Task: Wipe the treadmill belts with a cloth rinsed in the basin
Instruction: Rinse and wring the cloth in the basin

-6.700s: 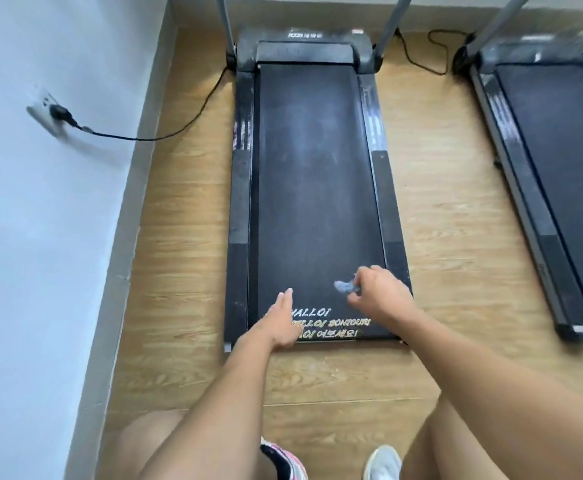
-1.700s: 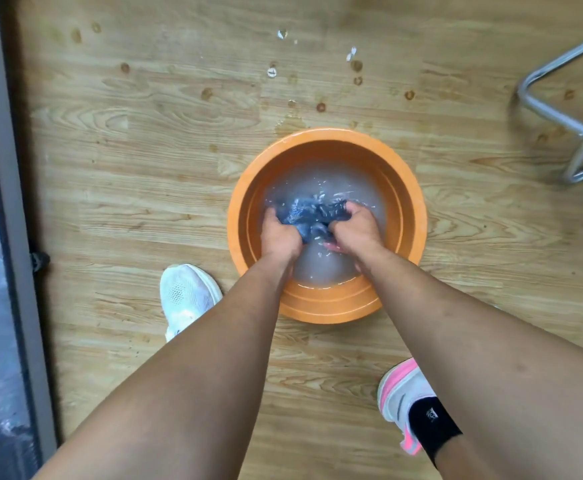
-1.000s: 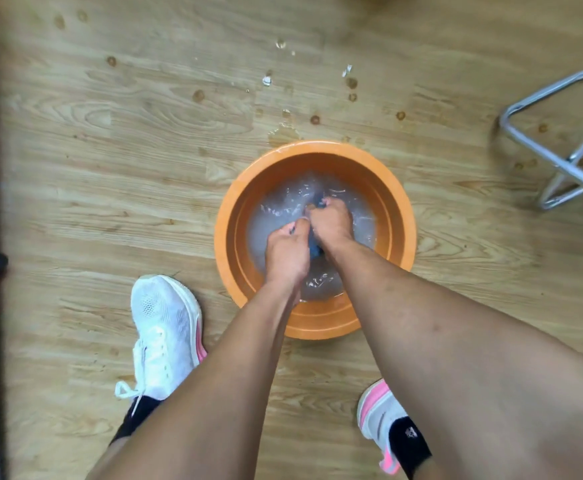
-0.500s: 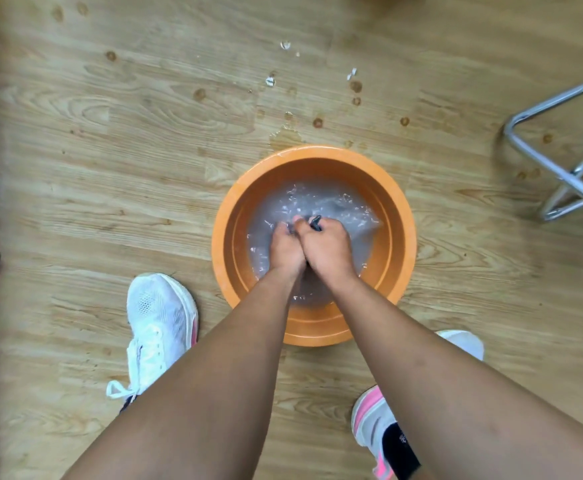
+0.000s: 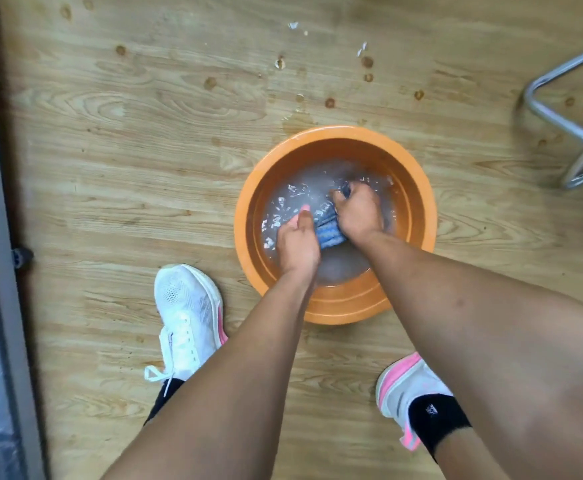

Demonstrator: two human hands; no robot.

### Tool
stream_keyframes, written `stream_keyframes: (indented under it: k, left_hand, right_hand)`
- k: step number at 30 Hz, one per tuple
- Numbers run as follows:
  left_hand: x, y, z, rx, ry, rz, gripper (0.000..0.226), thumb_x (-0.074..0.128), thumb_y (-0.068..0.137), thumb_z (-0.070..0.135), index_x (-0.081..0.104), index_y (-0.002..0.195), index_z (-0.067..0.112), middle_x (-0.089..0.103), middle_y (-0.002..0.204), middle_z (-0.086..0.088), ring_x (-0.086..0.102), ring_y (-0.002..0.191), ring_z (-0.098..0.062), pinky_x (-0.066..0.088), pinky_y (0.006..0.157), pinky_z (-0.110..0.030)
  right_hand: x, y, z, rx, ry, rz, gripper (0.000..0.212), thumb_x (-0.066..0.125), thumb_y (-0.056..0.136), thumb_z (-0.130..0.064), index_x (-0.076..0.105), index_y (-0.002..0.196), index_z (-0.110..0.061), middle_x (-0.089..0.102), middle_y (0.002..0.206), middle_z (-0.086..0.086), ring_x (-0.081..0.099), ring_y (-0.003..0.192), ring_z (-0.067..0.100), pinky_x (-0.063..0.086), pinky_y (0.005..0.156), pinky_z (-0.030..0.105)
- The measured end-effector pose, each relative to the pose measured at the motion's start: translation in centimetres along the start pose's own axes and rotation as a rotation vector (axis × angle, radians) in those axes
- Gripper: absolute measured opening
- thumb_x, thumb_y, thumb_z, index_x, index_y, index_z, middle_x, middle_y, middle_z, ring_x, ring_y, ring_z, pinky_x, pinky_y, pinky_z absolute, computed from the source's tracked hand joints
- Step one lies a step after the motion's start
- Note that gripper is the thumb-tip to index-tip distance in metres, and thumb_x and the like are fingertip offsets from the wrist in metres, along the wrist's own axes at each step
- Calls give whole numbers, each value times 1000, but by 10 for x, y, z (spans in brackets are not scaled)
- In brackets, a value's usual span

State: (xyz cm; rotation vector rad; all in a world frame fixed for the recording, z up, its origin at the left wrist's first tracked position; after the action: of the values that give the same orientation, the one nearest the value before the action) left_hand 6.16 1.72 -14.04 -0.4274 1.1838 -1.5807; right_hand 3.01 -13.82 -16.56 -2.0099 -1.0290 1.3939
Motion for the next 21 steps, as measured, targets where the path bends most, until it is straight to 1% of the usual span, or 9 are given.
stream_keyframes:
  k: [3,4,7,9,11,13,16,19,21]
  left_hand:
    - [-4,9,8,-113,21,129,37,52,103,35,67,121,7,70,120,-24,65,114,-41,51,101,-47]
    - [0,14,10,-153,30,125,36,51,103,25,62,129,2,67,129,-23,63,122,-40,48,105,-44]
    - [12,22,11,-179,47,47,32,53,98,10,62,127,1,69,128,-19,65,120,-36,53,103,-44]
    - [16,23,8,-174,59,-7,32,58,102,19,61,131,6,71,123,-15,69,114,-32,56,100,-42]
    - [19,20,3,-187,8,-101,19,53,108,27,67,112,14,74,100,-8,71,92,-27,59,85,-34]
    - [14,20,-5,-214,-56,-128,30,51,109,33,67,90,18,71,82,-4,67,76,-25,58,74,-35]
    - [-6,22,-15,-163,94,-84,41,52,106,47,68,84,15,69,74,-19,57,54,-23,44,51,-28]
    - [-11,17,-4,11,190,-23,42,46,107,40,65,79,16,74,89,-24,60,64,-30,43,58,-33]
    - [-10,8,9,110,205,-4,47,47,107,36,56,66,15,67,71,-14,55,68,-29,40,64,-37]
  right_hand:
    - [-6,-13,23,144,165,153,21,62,101,-32,66,104,-11,71,114,22,65,109,39,45,86,38]
    - [-4,-19,28,175,236,178,19,64,99,-32,68,100,-13,72,104,18,67,103,37,46,83,38]
    - [18,-34,27,160,438,116,40,71,88,-44,55,59,-21,58,62,1,57,68,27,46,69,38]
    - [32,-40,20,140,396,22,49,72,89,-49,50,58,-19,61,62,2,59,68,28,51,71,37]
    - [39,-40,14,150,364,-16,45,72,92,-49,55,68,-15,71,74,6,69,78,30,57,79,40]
    - [43,-38,6,146,344,-45,36,72,94,-45,59,79,-14,75,88,10,72,88,32,59,85,43]
    - [47,-41,-13,32,113,-159,17,62,101,-33,61,96,-16,72,107,12,68,101,31,55,91,37]
    - [42,-35,-16,30,50,-177,12,58,101,-27,58,94,-17,72,114,18,66,108,35,49,90,35]
    - [30,-25,-14,61,46,-130,11,60,99,-22,62,93,-14,73,113,18,67,105,33,45,81,30]
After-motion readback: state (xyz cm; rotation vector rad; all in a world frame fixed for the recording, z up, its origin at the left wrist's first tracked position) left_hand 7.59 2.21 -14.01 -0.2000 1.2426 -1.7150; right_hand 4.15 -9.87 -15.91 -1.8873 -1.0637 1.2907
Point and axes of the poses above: each hand's wrist, its own y-axis towards the middle knuckle, its own x-axis out of the palm, z = x × y, the point moved 7 cm from there along y, towards the middle knuckle
